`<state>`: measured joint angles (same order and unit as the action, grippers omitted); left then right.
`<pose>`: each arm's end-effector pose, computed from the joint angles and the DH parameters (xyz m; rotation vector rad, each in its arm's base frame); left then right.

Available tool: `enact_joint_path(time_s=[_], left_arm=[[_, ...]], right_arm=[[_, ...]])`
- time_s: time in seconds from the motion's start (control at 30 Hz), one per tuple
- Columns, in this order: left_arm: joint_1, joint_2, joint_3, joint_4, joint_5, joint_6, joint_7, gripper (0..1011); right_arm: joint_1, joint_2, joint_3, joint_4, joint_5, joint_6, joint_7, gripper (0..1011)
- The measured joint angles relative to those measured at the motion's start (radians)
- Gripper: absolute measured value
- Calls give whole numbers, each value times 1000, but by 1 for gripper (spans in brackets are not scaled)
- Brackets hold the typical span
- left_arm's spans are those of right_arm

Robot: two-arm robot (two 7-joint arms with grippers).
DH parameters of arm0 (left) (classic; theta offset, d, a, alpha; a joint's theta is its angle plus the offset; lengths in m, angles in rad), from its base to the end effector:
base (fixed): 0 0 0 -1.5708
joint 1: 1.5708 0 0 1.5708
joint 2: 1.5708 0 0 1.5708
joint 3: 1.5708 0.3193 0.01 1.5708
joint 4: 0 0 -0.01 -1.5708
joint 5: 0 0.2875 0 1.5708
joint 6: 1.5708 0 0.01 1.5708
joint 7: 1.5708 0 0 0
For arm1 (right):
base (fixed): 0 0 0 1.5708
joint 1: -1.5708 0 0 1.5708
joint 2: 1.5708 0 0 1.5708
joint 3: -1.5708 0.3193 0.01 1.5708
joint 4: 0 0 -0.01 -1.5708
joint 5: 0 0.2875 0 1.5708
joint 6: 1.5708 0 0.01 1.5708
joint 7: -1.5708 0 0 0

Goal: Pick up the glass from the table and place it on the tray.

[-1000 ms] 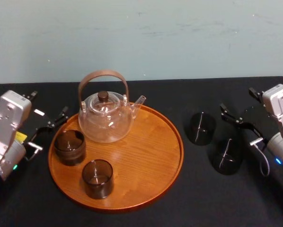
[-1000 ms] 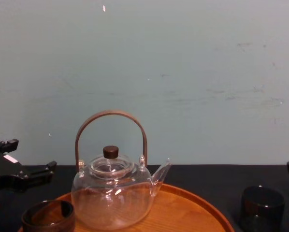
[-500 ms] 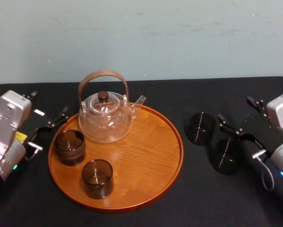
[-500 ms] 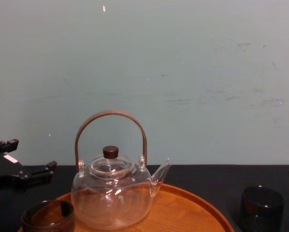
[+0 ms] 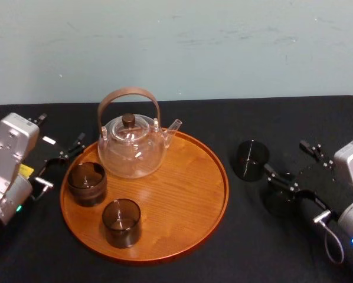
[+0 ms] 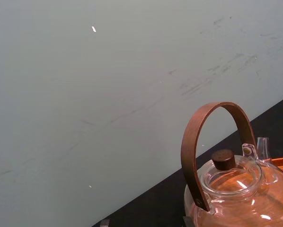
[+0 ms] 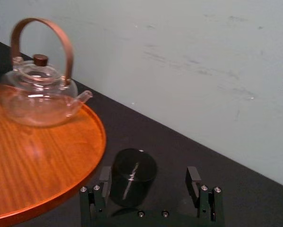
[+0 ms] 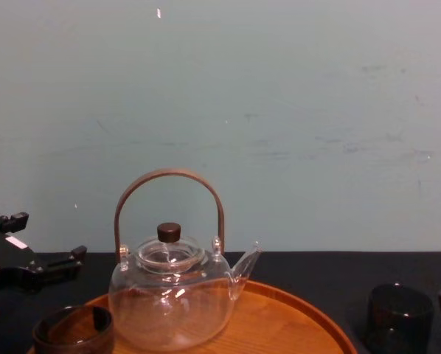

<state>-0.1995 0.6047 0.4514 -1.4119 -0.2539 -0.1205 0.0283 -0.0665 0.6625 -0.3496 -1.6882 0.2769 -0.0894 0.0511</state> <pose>0.3427 0.1050 -0.3219 0.3046 -0.2850 1.2480 0.2677 -0.0980 -0.3144 -0.2747 -0.2143 -1.1125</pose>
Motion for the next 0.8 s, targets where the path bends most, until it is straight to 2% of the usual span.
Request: enact_joint_path(time_s=[0.03,0.1,0.8], left_arm=[[0,0,0,0,0,0,0,1001],[0,0,0,0,0,0,0,1001],[0,0,0,0,0,0,0,1001]], right_arm=[[-45,-2,14,-24,4,-3,24,1002],[-55,-6,17,-24,2,0,30,1002],[-96,-37,51,-26,-16,13,81,1002]])
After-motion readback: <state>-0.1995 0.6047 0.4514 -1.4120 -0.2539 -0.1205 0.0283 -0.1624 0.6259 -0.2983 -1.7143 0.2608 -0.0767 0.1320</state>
